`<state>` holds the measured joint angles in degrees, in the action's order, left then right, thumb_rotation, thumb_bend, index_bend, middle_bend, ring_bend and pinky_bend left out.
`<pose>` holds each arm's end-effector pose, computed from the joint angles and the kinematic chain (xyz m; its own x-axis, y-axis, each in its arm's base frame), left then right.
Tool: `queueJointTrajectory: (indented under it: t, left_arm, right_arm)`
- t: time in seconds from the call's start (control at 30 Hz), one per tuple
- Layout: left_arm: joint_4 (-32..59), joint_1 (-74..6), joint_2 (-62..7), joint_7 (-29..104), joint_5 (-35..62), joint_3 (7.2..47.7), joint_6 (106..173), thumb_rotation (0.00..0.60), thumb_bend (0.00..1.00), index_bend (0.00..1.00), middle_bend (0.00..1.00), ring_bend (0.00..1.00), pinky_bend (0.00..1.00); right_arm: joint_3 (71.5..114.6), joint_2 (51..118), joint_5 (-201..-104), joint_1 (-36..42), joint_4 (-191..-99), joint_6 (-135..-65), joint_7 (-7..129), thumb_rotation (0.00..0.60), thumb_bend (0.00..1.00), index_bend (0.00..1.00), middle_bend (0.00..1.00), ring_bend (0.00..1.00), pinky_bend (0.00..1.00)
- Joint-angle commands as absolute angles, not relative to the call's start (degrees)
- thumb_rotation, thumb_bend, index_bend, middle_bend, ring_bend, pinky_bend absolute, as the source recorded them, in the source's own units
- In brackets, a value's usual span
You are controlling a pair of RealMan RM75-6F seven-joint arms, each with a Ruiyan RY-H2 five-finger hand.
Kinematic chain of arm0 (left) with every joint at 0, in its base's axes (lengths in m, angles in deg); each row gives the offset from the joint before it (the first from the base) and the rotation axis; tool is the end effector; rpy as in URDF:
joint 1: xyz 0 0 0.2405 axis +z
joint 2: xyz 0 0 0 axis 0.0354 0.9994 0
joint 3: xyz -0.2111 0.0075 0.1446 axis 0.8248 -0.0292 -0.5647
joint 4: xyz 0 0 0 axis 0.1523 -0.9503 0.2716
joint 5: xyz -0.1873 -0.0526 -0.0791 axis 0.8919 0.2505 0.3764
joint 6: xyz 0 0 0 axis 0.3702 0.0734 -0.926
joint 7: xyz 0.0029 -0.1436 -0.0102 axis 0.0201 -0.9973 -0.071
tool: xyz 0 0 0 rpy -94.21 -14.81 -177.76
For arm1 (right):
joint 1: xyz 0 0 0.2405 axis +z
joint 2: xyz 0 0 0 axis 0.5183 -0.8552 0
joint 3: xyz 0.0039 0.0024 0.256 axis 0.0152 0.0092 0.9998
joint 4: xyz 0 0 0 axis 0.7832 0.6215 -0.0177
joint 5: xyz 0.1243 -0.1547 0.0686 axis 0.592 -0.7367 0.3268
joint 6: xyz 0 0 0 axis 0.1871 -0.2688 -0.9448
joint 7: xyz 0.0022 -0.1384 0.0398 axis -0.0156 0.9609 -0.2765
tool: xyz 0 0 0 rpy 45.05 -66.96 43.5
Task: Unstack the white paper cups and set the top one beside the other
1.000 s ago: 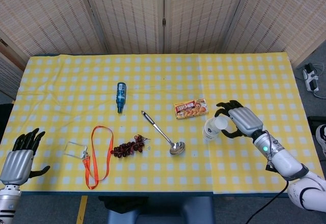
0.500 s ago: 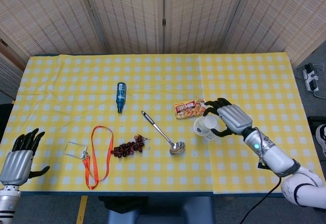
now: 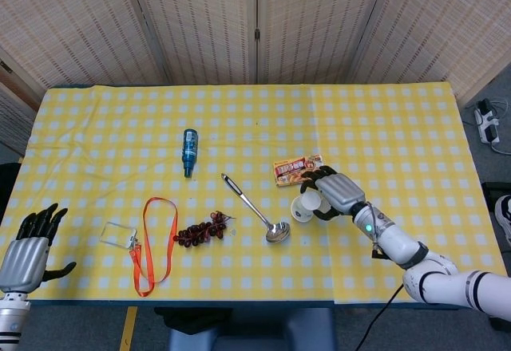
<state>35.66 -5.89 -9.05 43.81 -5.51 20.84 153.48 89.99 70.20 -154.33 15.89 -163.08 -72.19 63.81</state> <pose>-0.3134 0.1908 0.1389 0.4512 0.1281 0.8832 0.8888 0.0243 -0.4576 -0.1684 -0.3531 0.0449 0.4191 -0.5189 0.7450 -0.8969 -0.3639 0.2511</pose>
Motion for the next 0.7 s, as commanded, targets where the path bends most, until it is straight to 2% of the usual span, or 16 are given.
queueJointTrajectory:
  t: [0.03, 0.7]
  left_arm:
    - [35.54, -5.88, -9.11, 43.63, -5.60, 20.84, 153.52, 0.600, 0.20, 0.00, 0.00, 0.00, 0.00]
    - [34.64, -6.07, -9.58, 43.09, -5.47, 20.89, 152.88, 0.600, 0.20, 0.00, 0.00, 0.00, 0.00]
  right_arm:
    - [89.44, 71.06, -153.71, 16.29, -162.26, -71.91, 64.68, 0.600, 0.44, 0.39, 0.16, 0.13, 0.06]
    - [88.38, 73.12, -150.86, 17.23, -159.85, -72.32, 67.53, 0.600, 0.44, 0.38, 0.15, 0.13, 0.05]
